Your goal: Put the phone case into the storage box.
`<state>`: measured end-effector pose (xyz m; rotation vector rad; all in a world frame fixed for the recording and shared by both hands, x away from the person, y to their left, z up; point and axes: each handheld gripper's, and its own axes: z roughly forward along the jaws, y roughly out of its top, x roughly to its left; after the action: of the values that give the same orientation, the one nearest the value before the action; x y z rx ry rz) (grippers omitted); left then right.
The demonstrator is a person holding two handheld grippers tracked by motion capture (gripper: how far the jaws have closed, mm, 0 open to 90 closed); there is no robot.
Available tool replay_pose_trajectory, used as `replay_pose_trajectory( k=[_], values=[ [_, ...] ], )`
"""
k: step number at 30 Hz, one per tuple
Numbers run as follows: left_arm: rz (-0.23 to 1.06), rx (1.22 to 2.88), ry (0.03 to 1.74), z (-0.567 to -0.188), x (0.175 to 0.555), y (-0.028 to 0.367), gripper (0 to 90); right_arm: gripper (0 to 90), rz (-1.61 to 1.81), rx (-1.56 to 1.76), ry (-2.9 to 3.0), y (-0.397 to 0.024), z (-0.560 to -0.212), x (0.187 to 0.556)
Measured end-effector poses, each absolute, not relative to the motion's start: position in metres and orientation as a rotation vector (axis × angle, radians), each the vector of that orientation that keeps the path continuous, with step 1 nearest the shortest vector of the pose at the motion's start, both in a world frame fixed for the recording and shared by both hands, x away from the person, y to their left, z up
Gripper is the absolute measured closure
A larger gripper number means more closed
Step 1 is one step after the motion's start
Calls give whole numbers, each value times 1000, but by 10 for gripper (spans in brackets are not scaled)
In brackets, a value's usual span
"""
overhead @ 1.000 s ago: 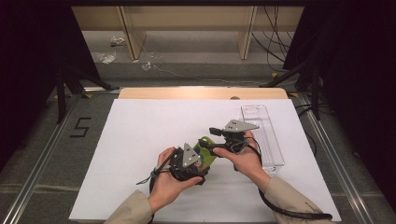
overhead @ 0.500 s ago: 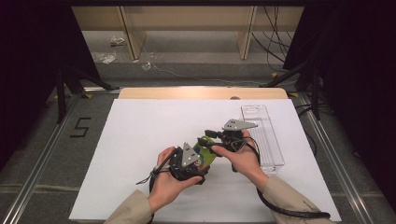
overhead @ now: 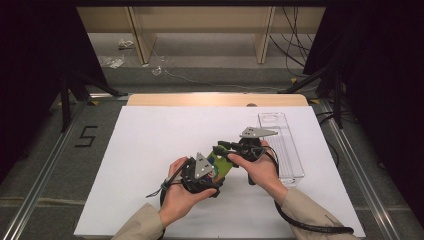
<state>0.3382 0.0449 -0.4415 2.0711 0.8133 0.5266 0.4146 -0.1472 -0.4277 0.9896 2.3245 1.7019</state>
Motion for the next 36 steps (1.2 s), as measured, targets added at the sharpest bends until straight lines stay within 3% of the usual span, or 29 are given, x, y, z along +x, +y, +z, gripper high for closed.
replay_pose_trajectory(
  k=[13, 36],
  values=[
    [535, 2077, 806, -442, 338, 45, 162, 739, 1766, 982, 2306, -148, -421, 411],
    [552, 2006, 764, -439, 345, 55, 113, 777, 1790, 850, 2249, -157, -391, 406]
  ],
)
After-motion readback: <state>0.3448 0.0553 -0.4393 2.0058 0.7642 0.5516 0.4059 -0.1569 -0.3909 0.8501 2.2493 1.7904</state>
